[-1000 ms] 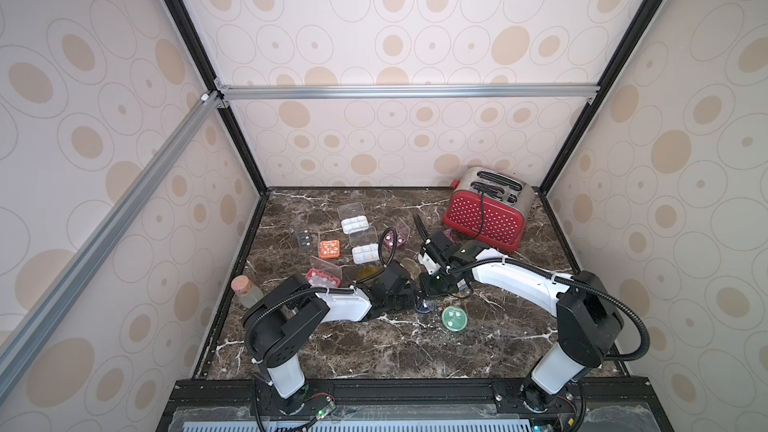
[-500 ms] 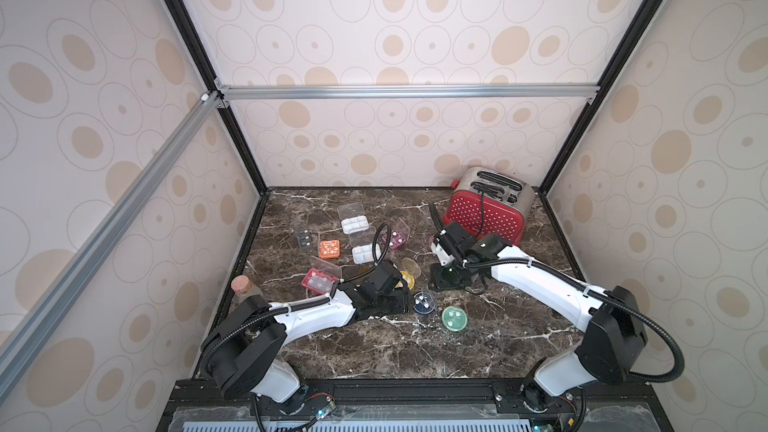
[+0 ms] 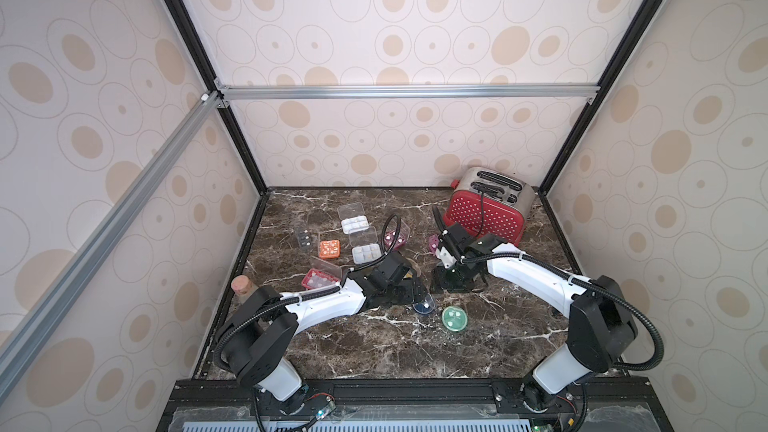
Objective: Close pillboxes
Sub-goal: Close the lid on the pillbox.
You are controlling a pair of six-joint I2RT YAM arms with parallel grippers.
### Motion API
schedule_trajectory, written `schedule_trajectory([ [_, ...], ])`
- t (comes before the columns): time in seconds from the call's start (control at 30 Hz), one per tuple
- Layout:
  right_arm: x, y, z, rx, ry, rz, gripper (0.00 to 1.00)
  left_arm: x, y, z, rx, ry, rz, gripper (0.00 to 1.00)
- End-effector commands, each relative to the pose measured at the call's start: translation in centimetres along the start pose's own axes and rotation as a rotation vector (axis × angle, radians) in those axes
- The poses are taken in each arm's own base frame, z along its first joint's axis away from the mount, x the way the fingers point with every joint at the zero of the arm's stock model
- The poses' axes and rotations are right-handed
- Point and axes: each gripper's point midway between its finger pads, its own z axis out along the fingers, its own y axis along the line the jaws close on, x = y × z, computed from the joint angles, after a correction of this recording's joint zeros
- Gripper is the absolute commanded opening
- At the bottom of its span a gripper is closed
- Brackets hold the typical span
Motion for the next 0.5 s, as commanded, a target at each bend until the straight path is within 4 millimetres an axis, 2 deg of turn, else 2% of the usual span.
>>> schedule_trajectory([
  [0.0, 0.6, 0.1, 1.3, -0.022, 0.037, 0.004, 0.57, -0.7, -0.7, 0.5, 0.007, 0.003, 0.007, 0.86],
  [0.47, 0.5, 0.3, 3.8, -0.046, 0.085, 0.001, 0.54, 0.4, 1.0, 2.3, -0.028, 0.038, -0.034, 0.73],
])
